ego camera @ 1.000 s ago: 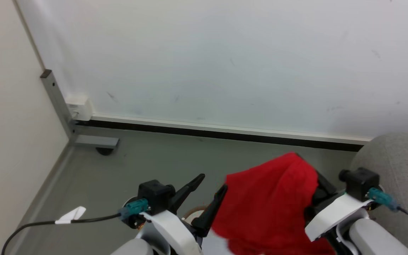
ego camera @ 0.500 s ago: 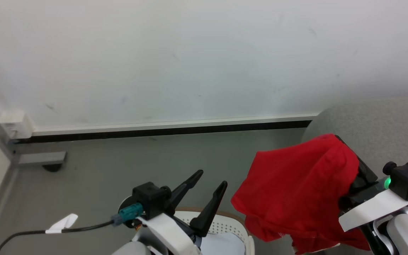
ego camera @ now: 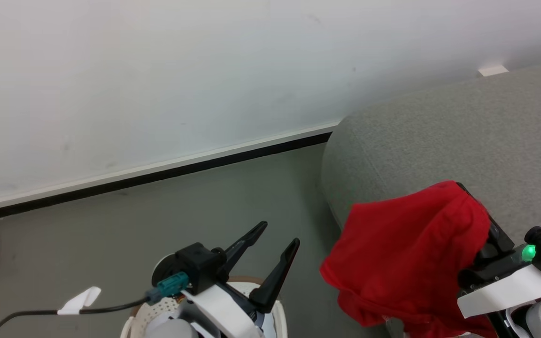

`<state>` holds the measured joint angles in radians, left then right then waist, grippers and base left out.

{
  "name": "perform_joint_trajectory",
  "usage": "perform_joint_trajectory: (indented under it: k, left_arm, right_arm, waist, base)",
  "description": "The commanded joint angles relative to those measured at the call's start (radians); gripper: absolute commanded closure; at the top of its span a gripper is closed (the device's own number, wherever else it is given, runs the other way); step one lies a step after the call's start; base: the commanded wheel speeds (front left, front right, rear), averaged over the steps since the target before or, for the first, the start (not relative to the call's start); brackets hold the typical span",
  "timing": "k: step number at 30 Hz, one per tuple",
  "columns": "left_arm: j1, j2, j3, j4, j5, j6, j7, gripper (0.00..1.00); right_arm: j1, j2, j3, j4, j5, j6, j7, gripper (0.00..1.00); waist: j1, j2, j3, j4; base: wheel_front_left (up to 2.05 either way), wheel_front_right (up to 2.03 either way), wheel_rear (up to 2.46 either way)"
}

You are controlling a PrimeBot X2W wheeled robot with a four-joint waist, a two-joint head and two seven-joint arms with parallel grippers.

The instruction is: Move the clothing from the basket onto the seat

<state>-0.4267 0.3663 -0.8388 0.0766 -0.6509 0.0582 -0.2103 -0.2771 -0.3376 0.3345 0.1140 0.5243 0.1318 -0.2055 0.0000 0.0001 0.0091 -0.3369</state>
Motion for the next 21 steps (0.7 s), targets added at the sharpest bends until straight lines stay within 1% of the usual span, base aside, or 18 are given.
perform_joint_trajectory:
  k: [1, 6, 10, 13, 14, 16, 18, 21]
  left_arm:
    - [-0.008, 0.008, 0.002, 0.002, 0.003, 0.002, -0.004, 0.0]
    - [-0.015, 0.004, -0.002, 0.01, 0.01, 0.003, -0.007, 0.0]
    - [-0.019, 0.003, -0.007, 0.015, 0.012, 0.0, -0.006, 0.0]
    - [-0.026, 0.006, -0.01, 0.012, 0.013, -0.003, 0.0, 0.0]
    - [-0.032, 0.009, -0.011, 0.008, 0.016, -0.002, 0.004, 0.0]
    - [-0.042, 0.017, -0.01, -0.004, 0.02, -0.001, 0.013, 0.0]
    - [-0.052, 0.026, -0.008, -0.011, 0.021, -0.003, 0.023, 0.0]
    - [-0.079, 0.05, -0.002, -0.033, 0.031, -0.006, 0.041, 0.0]
  right_arm:
    - [0.013, 0.005, -0.01, -0.014, -0.012, -0.002, 0.0, 1.0]
    - [0.026, 0.013, -0.029, -0.051, -0.027, -0.002, 0.017, 1.0]
    - [0.021, 0.017, -0.043, -0.068, -0.039, -0.002, 0.027, 1.0]
    - [-0.022, 0.009, -0.051, -0.078, -0.048, -0.002, 0.038, 1.0]
    - [-0.041, 0.003, -0.057, -0.082, -0.05, -0.002, 0.042, 1.0]
    - [-0.089, -0.028, -0.058, -0.084, -0.074, -0.002, 0.057, 1.0]
    - [-0.144, -0.047, -0.055, -0.075, -0.058, -0.002, 0.071, 1.0]
    - [-0.247, -0.107, -0.07, -0.068, -0.037, -0.002, 0.093, 1.0]
  waist:
    - [0.0, -0.0001, 0.014, -0.032]
    - [0.0, -0.0001, 0.027, -0.062]
    - [0.0, -0.0001, 0.037, -0.067]
    - [0.0, -0.0001, 0.053, -0.063]
    - [0.0, -0.0001, 0.063, -0.059]
    - [0.0, -0.0001, 0.091, -0.047]
    - [0.0, -0.0001, 0.121, -0.032]
    - [0.0, -0.0001, 0.188, -0.001]
  base:
    - [0.0, 0.0, 0.0]
    - [0.0, 0.0, 0.0]
    - [0.0, 0.0, 0.0]
    - [0.0, 0.0, 0.0]
    - [0.0, 0.0, 0.0]
    - [0.0, 0.0, 0.0]
    - [0.0, 0.0, 0.0]
    - [0.0, 0.0, 0.0]
